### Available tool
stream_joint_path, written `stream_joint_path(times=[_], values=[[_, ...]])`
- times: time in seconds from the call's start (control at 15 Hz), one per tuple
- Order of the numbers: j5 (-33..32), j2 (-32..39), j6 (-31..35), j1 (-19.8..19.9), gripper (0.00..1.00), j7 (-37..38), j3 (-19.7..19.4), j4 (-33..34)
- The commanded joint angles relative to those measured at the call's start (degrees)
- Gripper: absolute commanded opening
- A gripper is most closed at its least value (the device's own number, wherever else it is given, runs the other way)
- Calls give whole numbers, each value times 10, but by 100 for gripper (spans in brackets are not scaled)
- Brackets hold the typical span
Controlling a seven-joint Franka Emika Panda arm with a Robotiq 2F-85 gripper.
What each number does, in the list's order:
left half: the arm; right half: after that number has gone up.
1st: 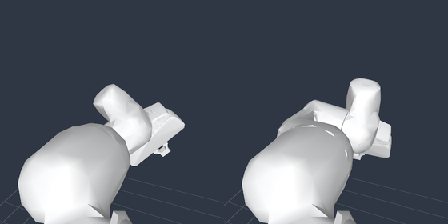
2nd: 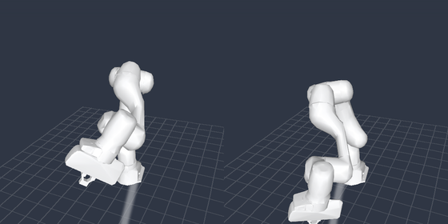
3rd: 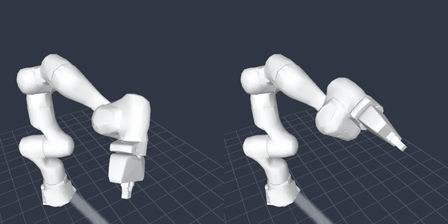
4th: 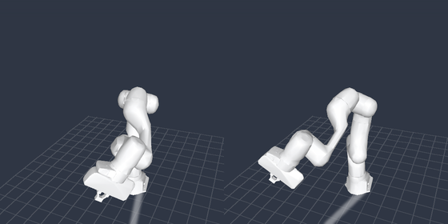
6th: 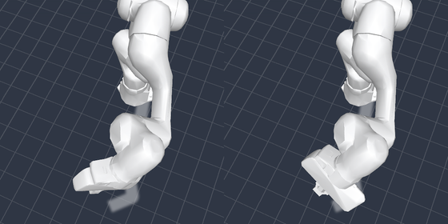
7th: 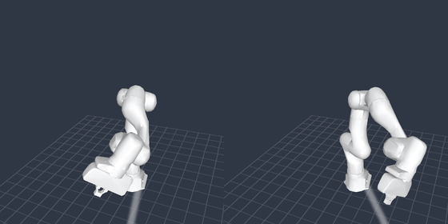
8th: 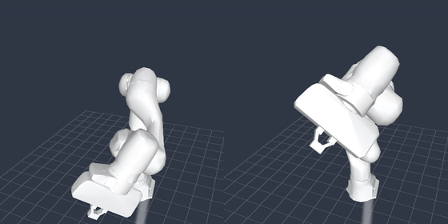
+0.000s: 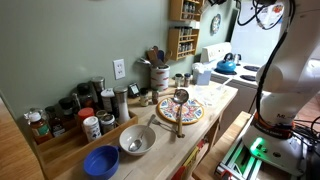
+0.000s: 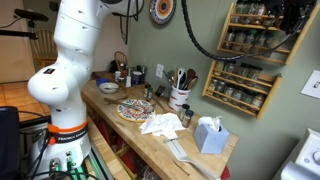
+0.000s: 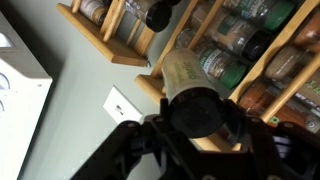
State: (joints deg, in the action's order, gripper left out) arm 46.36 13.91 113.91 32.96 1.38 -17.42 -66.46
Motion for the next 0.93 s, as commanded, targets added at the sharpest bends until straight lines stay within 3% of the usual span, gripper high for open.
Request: stream_joint_path(times=[0.0,0.27,0.53,0.6,0.87], values=[[-31,-71,-13,-4,31,-67,-6,-93],[-149,-158,-8,-28,31,-137,1,-213],[-272,-248,6,-46,31,-181,33,-328],[-296,-269,9,-83,31,-187,13,-352],[-383,-358,25,-141,31,-195,41,-468]])
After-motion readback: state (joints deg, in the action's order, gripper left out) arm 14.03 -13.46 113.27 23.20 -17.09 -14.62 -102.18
